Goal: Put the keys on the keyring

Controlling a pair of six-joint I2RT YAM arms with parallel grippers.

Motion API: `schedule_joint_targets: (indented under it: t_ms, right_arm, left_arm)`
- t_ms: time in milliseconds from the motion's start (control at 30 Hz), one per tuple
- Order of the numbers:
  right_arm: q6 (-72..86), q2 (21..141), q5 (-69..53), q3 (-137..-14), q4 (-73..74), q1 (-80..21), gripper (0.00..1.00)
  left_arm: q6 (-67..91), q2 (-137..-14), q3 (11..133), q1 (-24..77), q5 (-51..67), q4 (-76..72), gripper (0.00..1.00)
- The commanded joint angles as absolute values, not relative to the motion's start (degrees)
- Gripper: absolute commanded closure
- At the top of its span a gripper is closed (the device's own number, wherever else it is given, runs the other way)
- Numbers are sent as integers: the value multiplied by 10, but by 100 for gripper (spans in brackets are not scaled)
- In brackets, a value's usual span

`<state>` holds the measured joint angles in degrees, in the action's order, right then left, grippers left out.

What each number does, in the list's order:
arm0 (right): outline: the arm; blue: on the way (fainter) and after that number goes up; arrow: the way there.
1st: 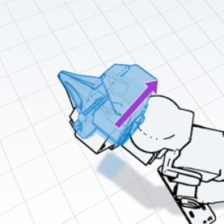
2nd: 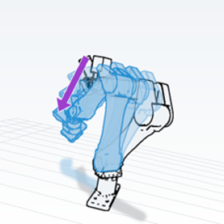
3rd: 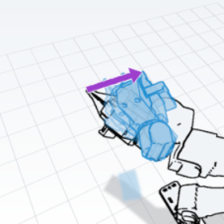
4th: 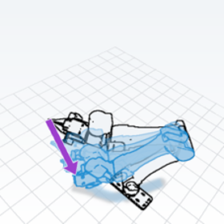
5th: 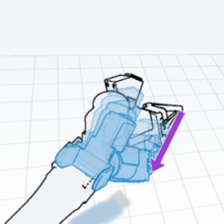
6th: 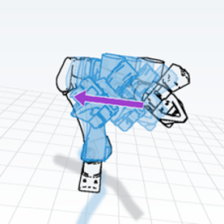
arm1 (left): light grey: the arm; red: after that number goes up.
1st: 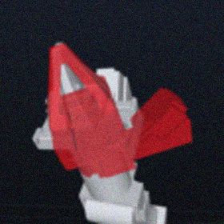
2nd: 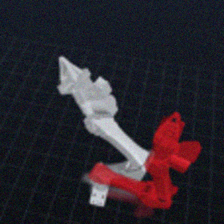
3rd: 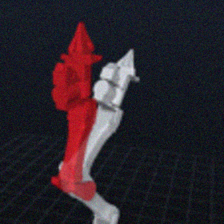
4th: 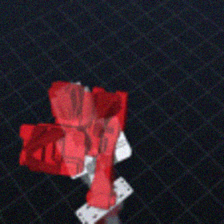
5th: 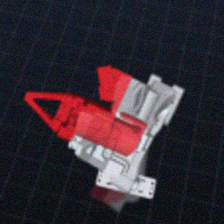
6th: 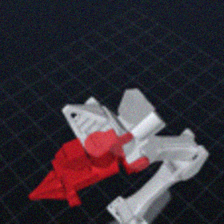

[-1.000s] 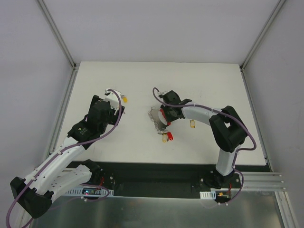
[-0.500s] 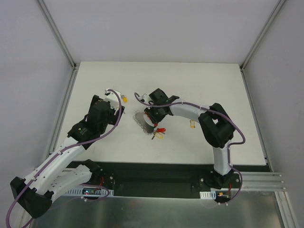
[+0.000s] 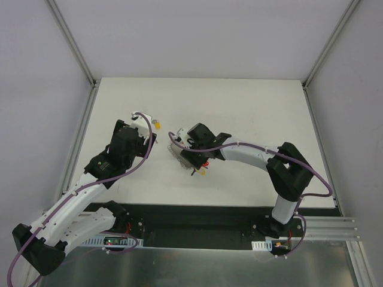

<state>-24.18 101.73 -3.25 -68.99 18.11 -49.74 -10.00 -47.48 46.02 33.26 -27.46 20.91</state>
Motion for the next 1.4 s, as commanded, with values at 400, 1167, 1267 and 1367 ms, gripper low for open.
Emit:
schedule_joint_targets:
  t_ms: [400,1167,1267,1367]
  right_arm:
    - [-251,1072,59,-708,159,-528,42]
    - [-171,961,90,-645,118,-456,47]
    - [-194,959,75,-639,97,-482,49]
    - [-193,971,69,-643,80,-504,53]
  left_arm:
    - [-97,-466,463,325,-293,207,12]
    - [-96,-476,464,325,-288,207,12]
    - [-95,-476,464,325,-287,207,12]
    - [-94,-476,464,325,-287,207,12]
